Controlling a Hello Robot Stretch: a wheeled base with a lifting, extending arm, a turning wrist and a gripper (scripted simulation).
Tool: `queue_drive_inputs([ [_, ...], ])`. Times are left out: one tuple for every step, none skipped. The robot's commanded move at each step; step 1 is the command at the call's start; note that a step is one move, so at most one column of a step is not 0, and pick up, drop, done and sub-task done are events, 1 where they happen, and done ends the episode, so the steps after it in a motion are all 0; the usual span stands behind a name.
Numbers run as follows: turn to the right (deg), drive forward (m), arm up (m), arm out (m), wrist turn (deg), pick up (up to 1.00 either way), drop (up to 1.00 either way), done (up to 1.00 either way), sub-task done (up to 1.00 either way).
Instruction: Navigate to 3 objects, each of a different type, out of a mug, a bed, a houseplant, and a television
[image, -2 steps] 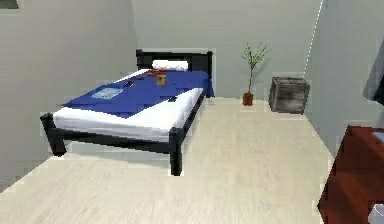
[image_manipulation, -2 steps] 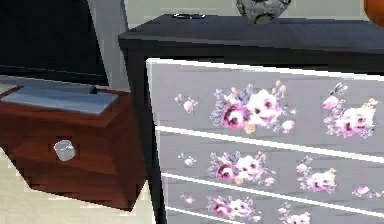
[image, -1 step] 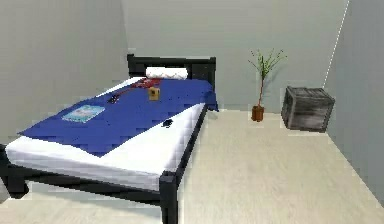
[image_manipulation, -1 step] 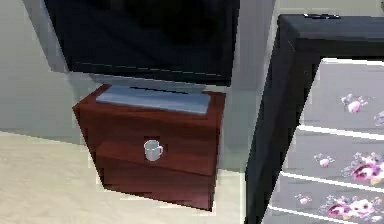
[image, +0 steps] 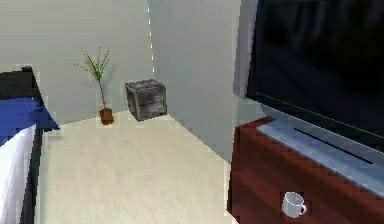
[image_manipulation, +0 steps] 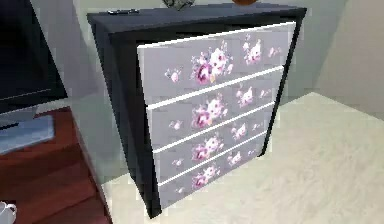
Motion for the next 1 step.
queue_drive_inputs([
  [45.0,0.00,0.00,0.00,0.0,0.00,0.00,0.00,0.00],
])
